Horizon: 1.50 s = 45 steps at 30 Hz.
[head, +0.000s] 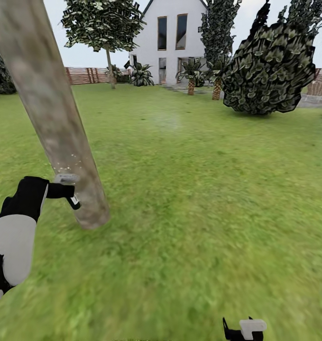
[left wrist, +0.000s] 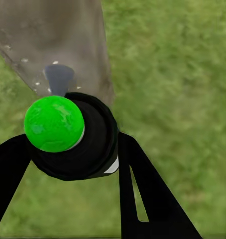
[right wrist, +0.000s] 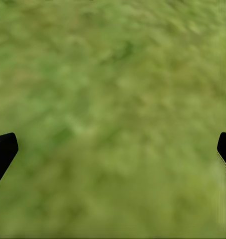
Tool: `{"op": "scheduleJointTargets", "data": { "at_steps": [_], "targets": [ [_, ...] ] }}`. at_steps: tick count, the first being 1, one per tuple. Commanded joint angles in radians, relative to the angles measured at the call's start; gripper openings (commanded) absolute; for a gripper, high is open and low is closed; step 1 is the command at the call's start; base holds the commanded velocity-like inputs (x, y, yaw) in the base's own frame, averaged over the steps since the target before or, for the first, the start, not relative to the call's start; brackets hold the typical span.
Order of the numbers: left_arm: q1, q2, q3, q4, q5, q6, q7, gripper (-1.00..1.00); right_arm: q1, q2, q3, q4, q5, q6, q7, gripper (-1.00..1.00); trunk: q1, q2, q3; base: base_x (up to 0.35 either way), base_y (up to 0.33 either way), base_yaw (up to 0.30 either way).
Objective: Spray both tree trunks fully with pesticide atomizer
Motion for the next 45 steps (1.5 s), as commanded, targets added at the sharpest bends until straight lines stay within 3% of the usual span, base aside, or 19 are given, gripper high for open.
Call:
{"op": "scheduleJointTargets", "data": {
  "at_steps": [1,7,11,35,37,40,43,45],
  "targets": [
    [0.0,0.002,0.0,0.0,0.001,0.0,0.002,-1.0,0.0,0.0,0.0,0.0,0.0,0.0,0.0,1.0,0.0,0.0,0.0,-0.005,-0.274,0.275],
    [0.0,0.025,0.0,0.0,-0.001,0.0,0.004,-1.0,0.0,0.0,0.0,0.0,0.0,0.0,0.0,1.0,0.0,0.0,0.0,0.0,-0.274,0.278],
    [0.002,0.037,0.001,0.0,-0.029,0.0,0.005,-1.0,0.0,0.0,0.001,0.0,0.0,0.0,0.0,1.0,0.0,0.0,0.0,0.0,-0.274,0.268],
    [0.002,0.027,0.001,0.017,-0.035,-0.001,0.007,-1.0,0.0,0.0,-0.001,-0.002,0.0,-0.001,0.0,1.0,0.0,0.0,0.0,0.0,-0.274,0.029],
    [0.002,0.019,0.003,0.019,-0.033,-0.002,0.027,-1.0,0.0,0.0,-0.001,-0.002,0.0,-0.001,0.0,1.0,0.0,0.0,0.0,0.0,-0.274,0.259],
    [0.017,0.018,0.008,0.041,-0.031,-0.003,0.12,-1.0,0.0,0.0,0.0,-0.001,0.0,-0.001,0.0,1.0,0.0,0.0,0.0,0.035,-0.269,0.275],
    [0.058,0.025,0.011,0.047,-0.031,-0.005,0.162,-1.0,0.0,0.0,0.001,-0.001,0.0,0.0,0.0,1.0,0.0,0.0,0.0,0.182,-0.227,0.278],
    [0.073,0.002,0.007,0.048,-0.026,-0.006,0.17,-1.0,0.0,0.0,0.001,-0.001,0.0,-0.001,0.0,1.0,0.0,0.0,0.0,0.218,-0.215,0.249]
  ]
}}
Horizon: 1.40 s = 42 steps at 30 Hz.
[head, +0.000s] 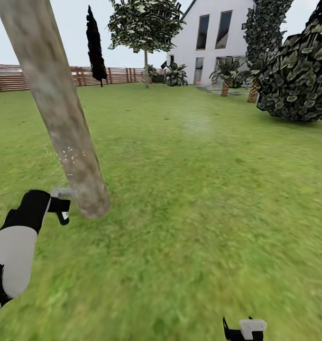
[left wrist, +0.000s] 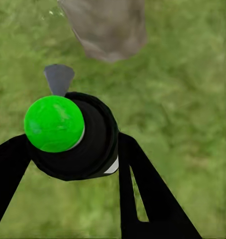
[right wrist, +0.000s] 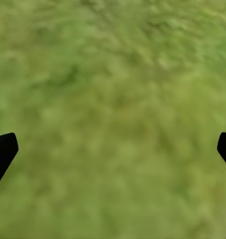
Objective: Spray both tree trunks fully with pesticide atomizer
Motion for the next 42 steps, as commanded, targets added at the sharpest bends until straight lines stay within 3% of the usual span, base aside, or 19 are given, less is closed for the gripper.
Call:
{"op": "scheduleJointTargets", "data": {
  "at_steps": [1,3,5,8,10,16,18,21,22,24,27,29,30,34,36,37,39,41,42],
  "targets": [
    [0.0,-0.024,0.0,-0.001,-0.01,-0.002,0.001,-1.0,0.0,0.0,0.0,0.0,0.0,0.0,0.0,1.0,0.0,0.0,0.0,0.222,-0.213,0.119],
    [0.001,-0.066,0.001,-0.003,-0.014,-0.002,0.017,-1.0,0.0,0.0,0.0,0.0,0.0,0.0,0.0,1.0,0.0,0.0,0.0,0.223,-0.213,0.046],
    [0.001,-0.072,0.007,-0.002,-0.01,-0.001,0.033,-1.0,0.0,0.0,-0.001,0.0,0.0,0.0,0.0,1.0,0.0,0.0,0.0,0.223,-0.213,0.012],
    [0.001,-0.01,0.008,-0.001,-0.009,0.0,0.039,-1.0,0.0,0.0,-0.001,0.0,0.0,0.0,0.0,1.0,0.0,0.0,0.0,0.23,-0.204,0.001],
    [0.006,0.004,0.007,0.0,-0.008,-0.001,0.04,-1.0,0.0,0.0,0.0,0.0,0.0,0.0,0.0,1.0,0.0,0.0,0.0,0.239,-0.19,0.0],
    [0.014,-0.067,0.013,-0.01,-0.005,0.0,0.041,-1.0,0.0,0.0,0.0,0.001,0.0,0.0,0.0,1.0,0.0,0.0,0.0,0.242,-0.184,0.178],
    [0.014,-0.057,0.012,-0.013,-0.007,0.001,0.041,-1.0,0.0,0.0,0.0,0.001,0.0,0.0,0.0,1.0,0.0,0.0,0.0,0.242,-0.184,0.276],
    [0.017,0.0,0.04,-0.005,-0.009,-0.001,0.047,-1.0,0.0,0.0,0.0,0.001,0.0,0.001,0.0,1.0,0.0,0.0,0.0,0.242,-0.183,0.251],
    [0.021,0.005,0.041,-0.002,-0.01,-0.001,0.047,-1.0,0.0,0.0,0.0,0.001,0.0,0.001,0.0,1.0,0.0,0.0,0.0,0.242,-0.183,0.081],
    [0.027,-0.003,0.039,-0.001,-0.008,-0.001,0.047,-1.0,0.0,0.0,0.0,0.001,0.0,0.001,0.0,1.0,0.0,0.0,0.0,0.242,-0.183,0.031],
    [0.03,-0.07,0.036,-0.002,-0.011,-0.001,0.076,-1.0,0.0,0.0,0.0,0.001,0.0,0.0,0.0,1.0,0.0,0.0,0.0,0.24,-0.183,0.062],
    [0.03,-0.075,0.038,-0.002,-0.01,-0.001,0.093,-1.0,0.0,0.0,0.0,0.001,0.0,0.0,0.0,1.0,0.0,0.0,0.0,0.238,-0.184,0.24],
    [0.031,-0.071,0.04,-0.001,-0.01,-0.001,0.095,-1.0,0.0,0.0,0.0,0.001,0.0,0.0,0.0,1.0,0.0,0.0,0.0,0.237,-0.185,0.265],
    [0.076,0.004,0.044,0.0,-0.008,-0.002,0.098,-1.0,0.0,0.001,0.0,0.001,0.0,0.001,0.0,1.0,0.0,0.0,0.0,0.235,-0.189,0.276],
    [0.108,0.01,0.042,0.0,-0.006,-0.006,0.098,-1.0,0.0,0.001,0.0,0.001,0.0,0.001,0.0,1.0,0.0,0.0,0.0,0.234,-0.19,0.213],
    [0.114,0.0,0.04,0.002,-0.003,-0.008,0.098,-1.0,0.0,0.001,0.0,0.001,0.0,0.001,0.0,1.0,0.0,0.0,0.0,0.215,-0.2,0.061],
    [0.117,-0.062,0.037,0.004,-0.009,-0.007,0.099,-1.0,0.0,0.001,0.0,0.001,0.0,0.001,0.0,1.0,0.0,0.0,0.0,0.197,-0.206,0.018],
    [0.117,-0.088,0.038,0.004,-0.003,-0.007,0.099,-1.0,0.0,0.001,0.0,0.001,0.0,0.001,0.0,1.0,0.0,0.0,0.0,0.191,-0.209,0.003],
    [0.117,-0.09,0.04,-0.001,-0.003,-0.007,0.098,-1.0,0.0,0.001,0.0,0.001,0.0,0.001,0.0,1.0,0.0,0.0,0.0,0.168,-0.184,0.001]
  ]
}}
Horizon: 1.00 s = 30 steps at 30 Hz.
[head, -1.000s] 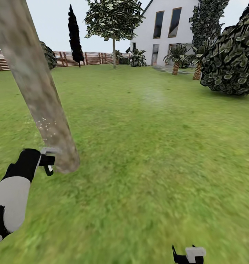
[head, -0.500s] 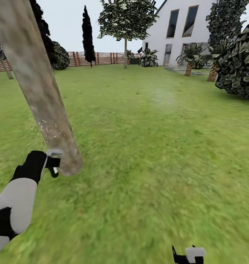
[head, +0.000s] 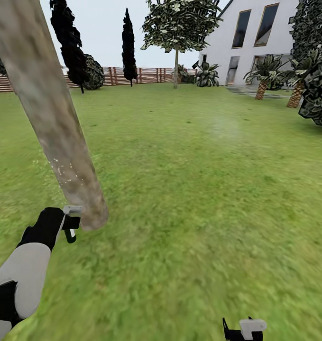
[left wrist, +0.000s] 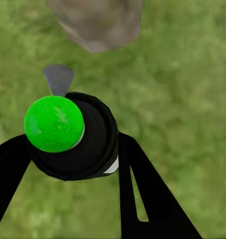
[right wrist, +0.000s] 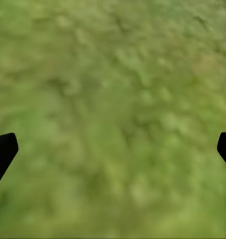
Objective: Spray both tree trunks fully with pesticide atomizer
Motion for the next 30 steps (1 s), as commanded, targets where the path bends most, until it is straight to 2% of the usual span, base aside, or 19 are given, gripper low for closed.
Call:
{"op": "scheduleJointTargets", "data": {
  "at_steps": [1,3,4,5,6,8,10,12,13,14,15,17,23,28,30],
  "targets": [
    [0.0,0.001,0.003,-0.004,-0.001,0.0,-0.001,-1.0,0.0,0.0,0.0,0.0,0.0,0.0,0.0,1.0,0.0,0.0,0.0,0.073,-0.079,0.0],
    [0.003,0.023,0.003,-0.003,-0.004,0.0,0.0,-1.0,0.0,0.0,0.0,0.0,0.0,0.0,0.0,1.0,0.0,0.0,0.0,0.028,-0.031,0.0],
    [0.019,0.063,0.003,0.002,-0.004,-0.001,0.0,-1.0,0.0,0.0,0.0,0.0,0.0,0.0,0.0,1.0,0.0,0.0,0.0,0.006,-0.007,0.0],
    [0.034,0.081,0.003,0.003,-0.004,-0.002,0.0,-1.0,0.0,0.0,0.0,0.0,0.0,0.0,0.0,1.0,0.0,0.0,0.0,0.003,-0.003,0.008],
    [0.04,0.086,0.002,0.004,-0.004,-0.004,0.001,-1.0,0.0,0.0,0.0,0.0,0.0,0.0,0.0,1.0,0.0,0.0,0.0,0.001,-0.001,0.122],
    [0.044,0.069,0.004,0.006,-0.001,-0.004,0.006,-1.0,0.0,0.0,0.0,0.0,0.0,-0.001,0.0,1.0,0.0,0.0,0.0,0.0,0.0,0.229],
    [0.042,0.009,0.008,-0.003,0.0,-0.005,0.045,-1.0,0.0,0.0,0.0,0.0,0.0,-0.001,0.0,1.0,0.0,0.0,0.0,0.0,0.0,0.268],
    [0.04,-0.031,0.008,-0.007,0.012,-0.013,0.123,-1.0,0.0,0.001,0.0,0.0,0.0,-0.001,0.0,1.0,0.0,0.0,0.0,0.0,0.0,0.195],
    [0.041,-0.031,0.007,-0.007,0.03,-0.022,0.131,-1.0,0.0,0.001,0.0,0.0,0.0,-0.001,0.0,1.0,0.0,0.0,0.0,0.0,0.0,0.059],
    [0.045,-0.024,0.008,-0.006,0.072,-0.043,0.13,-1.0,0.0,0.001,0.0,0.0,0.0,0.0,0.0,1.0,0.0,0.0,0.0,0.0,0.0,0.019],
    [0.061,-0.001,0.014,-0.007,0.107,-0.073,0.129,-1.0,0.0,0.0,0.0,0.0,0.0,0.0,0.0,1.0,0.0,0.0,0.0,0.006,0.0,0.006],
    [0.075,0.015,0.017,-0.009,0.128,-0.111,0.128,-1.0,0.0,-0.001,0.0,0.0,0.0,0.0,0.0,1.0,0.0,0.0,0.0,0.097,-0.048,0.003],
    [0.081,0.019,0.017,0.0,0.129,-0.125,0.149,-1.0,0.0,-0.001,0.0,0.0,0.0,0.0,0.0,1.0,0.0,0.0,0.0,0.21,-0.181,0.0],
    [0.157,0.02,0.021,0.003,0.131,-0.149,0.151,-1.0,0.0,0.0,0.003,0.001,0.0,0.0,0.002,1.0,0.0,0.0,0.0,0.016,-0.267,0.001],
    [0.167,0.018,0.04,0.007,0.134,-0.174,0.15,-1.0,0.0,0.001,0.003,0.0,0.0,0.0,0.002,1.0,0.0,0.0,0.0,0.103,-0.255,0.155]
  ]
}}
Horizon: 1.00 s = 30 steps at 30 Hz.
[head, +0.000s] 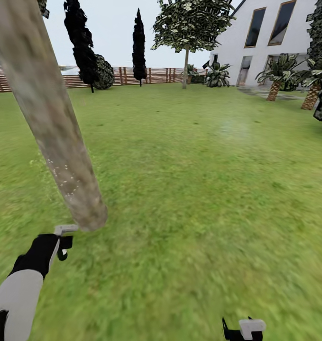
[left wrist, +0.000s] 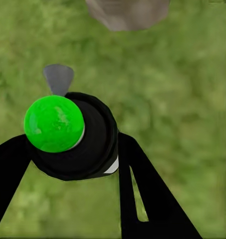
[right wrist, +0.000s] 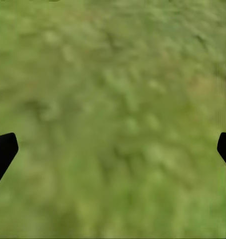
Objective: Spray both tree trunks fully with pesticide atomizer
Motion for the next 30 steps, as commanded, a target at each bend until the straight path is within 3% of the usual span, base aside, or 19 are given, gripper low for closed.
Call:
{"op": "scheduleJointTargets", "data": {
  "at_steps": [1,4,14,30],
  "targets": [
    [0.001,0.0,0.019,0.0,0.001,-0.014,0.0,-1.0,0.0,0.0,0.0,0.0,0.0,0.0,0.0,1.0,0.0,0.0,0.0,0.162,-0.24,0.236],
    [0.002,-0.008,0.047,-0.002,0.002,-0.055,0.0,-1.0,0.0,0.0,0.0,0.001,0.0,0.0,0.0,1.0,0.0,0.0,0.0,0.199,-0.223,0.262],
    [0.002,-0.019,0.049,0.0,-0.001,-0.058,0.001,-1.0,0.0,0.0,0.0,0.001,0.0,0.0,0.0,1.0,0.0,0.0,0.0,0.228,-0.206,0.262],
    [0.002,-0.033,0.044,0.001,-0.007,-0.059,0.0,-1.0,0.0,0.0,-0.001,0.0,0.0,0.0,-0.002,1.0,0.0,0.0,0.0,0.153,-0.242,0.007]
  ]
}}
